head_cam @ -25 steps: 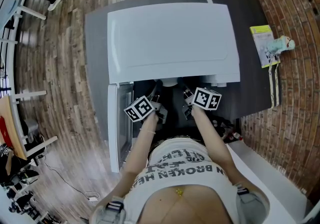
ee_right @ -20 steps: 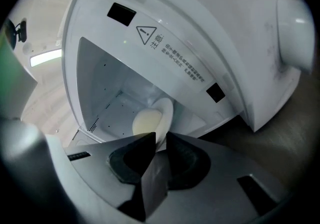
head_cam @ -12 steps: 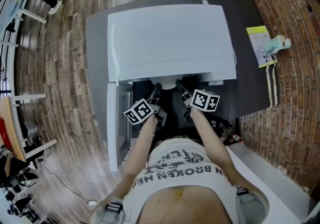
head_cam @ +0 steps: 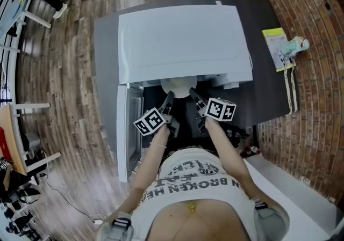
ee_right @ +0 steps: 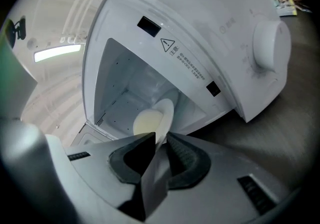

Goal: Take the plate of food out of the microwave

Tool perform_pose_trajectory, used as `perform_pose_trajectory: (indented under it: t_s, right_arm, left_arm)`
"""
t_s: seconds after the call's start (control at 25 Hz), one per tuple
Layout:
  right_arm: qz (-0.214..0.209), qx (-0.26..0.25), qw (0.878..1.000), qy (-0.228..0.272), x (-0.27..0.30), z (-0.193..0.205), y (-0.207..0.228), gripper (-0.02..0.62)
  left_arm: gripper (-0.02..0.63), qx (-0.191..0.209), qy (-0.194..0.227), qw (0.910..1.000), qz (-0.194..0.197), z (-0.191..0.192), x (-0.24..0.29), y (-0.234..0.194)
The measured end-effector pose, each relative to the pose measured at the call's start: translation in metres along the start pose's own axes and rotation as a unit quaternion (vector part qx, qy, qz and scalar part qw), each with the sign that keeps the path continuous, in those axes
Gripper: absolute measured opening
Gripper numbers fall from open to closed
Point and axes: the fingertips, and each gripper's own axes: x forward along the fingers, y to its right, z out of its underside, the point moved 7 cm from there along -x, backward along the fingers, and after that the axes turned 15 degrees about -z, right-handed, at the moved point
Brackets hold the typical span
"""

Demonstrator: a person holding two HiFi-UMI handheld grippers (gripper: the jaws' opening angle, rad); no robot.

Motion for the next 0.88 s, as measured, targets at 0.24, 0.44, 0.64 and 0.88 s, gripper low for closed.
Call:
perform_pose_trajectory:
  t_s: [0.24,0.44,0.64,0.88]
  right_arm:
    - [0.006,-0.007,1.000,0.006,-0.006,0.009,-0.006,0.067]
    - [0.019,-0.004,1.000,0.023,-0.013,0.018,-0.013,0.067]
    - [0.028,0.002,0.998,0.056,-0.021,0.033,-0.019,0.067]
    - [0.038,0.006,0.995,0.087,-0.034,0.043,-0.021,0.067]
  left_arm:
    - [0.051,0.005,-0.005,0.9999,0.008,0.003,-0.008,-0.001]
    - [0.051,0.015,-0.019,0.9995,0.020,0.005,-0.014,-0.004]
    - [0.051,0.032,-0.035,0.9983,0.033,0.005,-0.020,-0.008]
    - [0.051,0.052,-0.046,0.9970,0.034,0.016,-0.021,-0.011]
